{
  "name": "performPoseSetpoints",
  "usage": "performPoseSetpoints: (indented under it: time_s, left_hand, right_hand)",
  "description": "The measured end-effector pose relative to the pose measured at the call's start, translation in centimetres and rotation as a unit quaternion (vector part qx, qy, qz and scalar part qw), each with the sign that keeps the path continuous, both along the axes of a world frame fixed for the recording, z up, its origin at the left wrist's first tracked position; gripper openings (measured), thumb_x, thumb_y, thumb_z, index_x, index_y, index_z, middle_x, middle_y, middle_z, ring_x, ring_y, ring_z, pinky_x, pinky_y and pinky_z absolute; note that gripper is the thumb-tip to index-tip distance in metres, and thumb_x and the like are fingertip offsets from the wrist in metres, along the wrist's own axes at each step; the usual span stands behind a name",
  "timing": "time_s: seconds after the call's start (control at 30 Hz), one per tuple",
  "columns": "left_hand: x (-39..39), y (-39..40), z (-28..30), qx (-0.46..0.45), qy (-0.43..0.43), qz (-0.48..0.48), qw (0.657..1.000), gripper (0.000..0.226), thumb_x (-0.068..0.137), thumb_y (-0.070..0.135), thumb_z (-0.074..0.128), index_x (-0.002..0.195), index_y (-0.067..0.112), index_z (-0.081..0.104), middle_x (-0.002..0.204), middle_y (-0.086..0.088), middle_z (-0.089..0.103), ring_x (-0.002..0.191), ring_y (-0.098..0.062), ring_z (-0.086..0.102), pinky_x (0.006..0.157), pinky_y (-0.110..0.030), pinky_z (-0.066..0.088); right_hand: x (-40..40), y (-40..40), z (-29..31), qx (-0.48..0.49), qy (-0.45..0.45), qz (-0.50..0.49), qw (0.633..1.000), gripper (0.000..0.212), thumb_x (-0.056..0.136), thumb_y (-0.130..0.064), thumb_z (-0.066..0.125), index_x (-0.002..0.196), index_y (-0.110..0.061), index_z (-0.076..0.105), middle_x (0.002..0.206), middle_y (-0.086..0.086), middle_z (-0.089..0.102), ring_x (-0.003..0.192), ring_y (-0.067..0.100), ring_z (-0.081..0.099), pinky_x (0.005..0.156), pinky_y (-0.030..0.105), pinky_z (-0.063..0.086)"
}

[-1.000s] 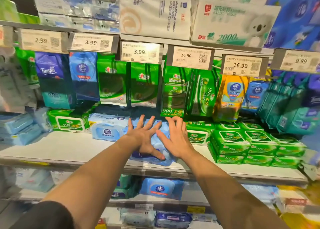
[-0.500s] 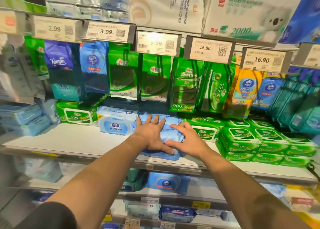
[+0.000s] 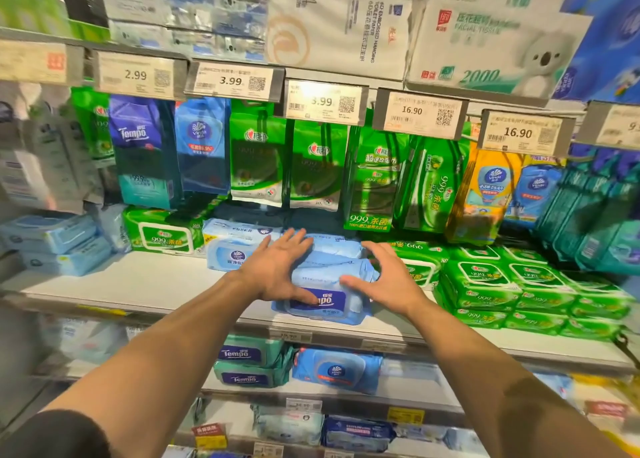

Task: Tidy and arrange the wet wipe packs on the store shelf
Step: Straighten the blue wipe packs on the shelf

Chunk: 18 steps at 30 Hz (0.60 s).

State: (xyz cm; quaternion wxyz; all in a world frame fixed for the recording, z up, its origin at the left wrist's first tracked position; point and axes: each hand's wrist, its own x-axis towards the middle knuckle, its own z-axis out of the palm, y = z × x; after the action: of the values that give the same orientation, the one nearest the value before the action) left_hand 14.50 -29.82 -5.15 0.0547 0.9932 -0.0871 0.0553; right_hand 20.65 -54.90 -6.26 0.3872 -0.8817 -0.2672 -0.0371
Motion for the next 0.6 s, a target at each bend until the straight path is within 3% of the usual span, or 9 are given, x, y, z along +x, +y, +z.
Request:
performPoseSetpoints:
  time_s: [0.1, 0.2, 0.3, 0.37, 0.6]
  left_hand:
    - [-0.4, 1.1, 0.4, -0.027, 0.006, 0.029, 0.999, 0.138, 0.053, 0.091, 0.060, 0.157, 0.025, -0.002, 0.163, 0.004, -0.011, 0.150, -0.018, -0.010, 0.119, -0.049, -0.006]
    - [-0.5, 0.5, -0.2, -0.018, 0.033, 0.006, 0.999, 0.128, 0.060, 0.086, 0.062, 0.157, 0.028, 0.002, 0.163, 0.004, -0.012, 0.149, -0.019, -0.012, 0.120, -0.050, 0.004]
    - [-0.6, -0.3, -1.0, -0.023, 0.045, 0.017, 0.999, 0.110, 0.069, 0.082, 0.057, 0.156, 0.035, 0.010, 0.164, 0.007, -0.006, 0.150, -0.019, -0.008, 0.117, -0.047, 0.022]
    - [-0.5, -0.4, -0.9, -0.010, 0.046, 0.026, 0.999, 0.107, 0.071, 0.082, 0.054, 0.156, 0.034, 0.011, 0.164, 0.004, -0.001, 0.151, -0.021, -0.002, 0.116, -0.047, 0.024]
    - [-1.0, -1.2, -0.1, 0.028, 0.042, 0.033, 0.998, 0.101, 0.077, 0.074, 0.060, 0.154, 0.022, 0.020, 0.162, -0.011, 0.017, 0.144, -0.032, 0.025, 0.114, -0.043, 0.031]
  right_hand:
    - [0.4, -1.7, 1.0, 0.022, -0.011, -0.043, 0.999, 0.084, 0.080, -0.072, 0.049, 0.140, -0.013, 0.048, 0.125, 0.000, 0.050, 0.117, 0.016, 0.051, 0.103, 0.035, 0.042]
    - [1.2, -4.1, 1.2, 0.023, -0.038, -0.127, 0.991, 0.071, 0.092, -0.065, 0.039, 0.134, -0.010, 0.054, 0.125, 0.007, 0.055, 0.116, 0.020, 0.052, 0.101, 0.036, 0.040]
    - [1.6, -6.2, 0.7, 0.018, -0.041, -0.184, 0.982, 0.057, 0.100, -0.053, 0.038, 0.128, -0.008, 0.058, 0.121, 0.011, 0.059, 0.114, 0.025, 0.052, 0.096, 0.035, 0.038]
    - [1.5, -7.2, 0.2, -0.004, -0.038, -0.193, 0.980, 0.055, 0.100, -0.051, 0.037, 0.123, -0.006, 0.059, 0.115, 0.012, 0.059, 0.109, 0.026, 0.053, 0.091, 0.035, 0.039]
    - [0.1, -6.8, -0.9, -0.035, -0.012, -0.180, 0.983, 0.057, 0.100, -0.048, 0.043, 0.135, -0.003, 0.051, 0.130, 0.014, 0.053, 0.120, 0.028, 0.049, 0.105, 0.037, 0.037]
